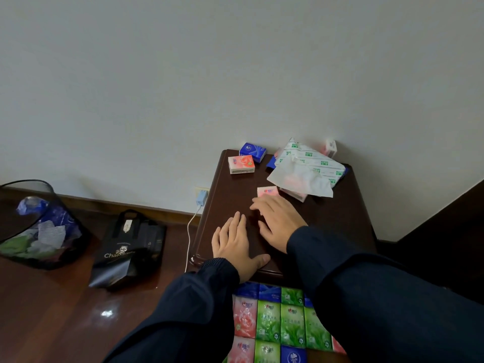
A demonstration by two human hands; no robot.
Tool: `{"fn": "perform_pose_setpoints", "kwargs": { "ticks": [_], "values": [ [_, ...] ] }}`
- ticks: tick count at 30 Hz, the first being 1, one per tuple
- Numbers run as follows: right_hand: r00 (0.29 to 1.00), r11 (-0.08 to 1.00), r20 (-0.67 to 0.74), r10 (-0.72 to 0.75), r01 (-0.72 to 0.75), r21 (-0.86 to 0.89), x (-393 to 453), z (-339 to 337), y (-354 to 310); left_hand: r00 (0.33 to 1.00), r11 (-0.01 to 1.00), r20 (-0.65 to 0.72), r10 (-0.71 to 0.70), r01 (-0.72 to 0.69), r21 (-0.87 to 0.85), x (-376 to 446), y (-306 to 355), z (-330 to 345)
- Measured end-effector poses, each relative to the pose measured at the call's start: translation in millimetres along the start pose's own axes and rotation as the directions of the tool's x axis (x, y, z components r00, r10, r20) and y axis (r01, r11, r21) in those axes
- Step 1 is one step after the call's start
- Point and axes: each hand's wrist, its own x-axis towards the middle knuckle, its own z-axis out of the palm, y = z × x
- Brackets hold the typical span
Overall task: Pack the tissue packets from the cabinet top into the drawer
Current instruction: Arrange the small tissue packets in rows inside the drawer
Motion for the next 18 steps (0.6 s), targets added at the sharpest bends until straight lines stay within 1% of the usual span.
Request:
{"fn": "perform_pose_setpoints", "kwargs": {
  "ticks": [2, 4, 5, 7, 9, 10, 12, 14, 18],
  "values": [
    [0.997, 0.996, -0.072, -0.016, 0.023, 0.09, -18, 1, 4, 1.0, 1.0, 0.0, 0.001, -0.001, -0.005, 0, 1, 0],
    [0.992, 0.99, -0.122, 0.021, -0.004, 0.138, -31, 1, 8, 1.0, 0.999, 0.006, -0.014, 0.014, -0.032, 1, 2, -2],
    [0.989, 0.989, -0.139, 0.056, -0.037, 0.141, -36, 2, 10, 0.999, 0.997, -0.001, -0.033, 0.033, -0.073, 2, 2, -4],
    [0.974, 0.978, -0.149, 0.172, -0.151, 0.142, -42, 8, 13, 0.994, 0.984, -0.068, -0.081, 0.069, -0.166, 10, -2, -12],
    [0.942, 0.945, -0.142, 0.303, -0.278, 0.17, -42, 14, 14, 0.982, 0.974, -0.154, -0.114, 0.08, -0.21, 23, -8, -22],
    [0.934, 0.937, -0.134, 0.331, -0.307, 0.168, -40, 17, 15, 0.976, 0.973, -0.183, -0.121, 0.08, -0.218, 32, -10, -27],
    [0.941, 0.943, -0.118, 0.317, -0.3, 0.141, -37, 22, 17, 0.97, 0.973, -0.213, -0.115, 0.067, -0.222, 53, -11, -34],
    [0.945, 0.946, -0.126, 0.303, -0.282, 0.158, -37, 25, 20, 0.965, 0.978, -0.243, -0.098, 0.048, -0.203, 78, -9, -40],
    [0.937, 0.94, -0.155, 0.313, -0.283, 0.19, -39, 31, 23, 0.945, 0.997, -0.326, -0.039, 0.013, -0.082, 133, 3, -51]
  ]
}}
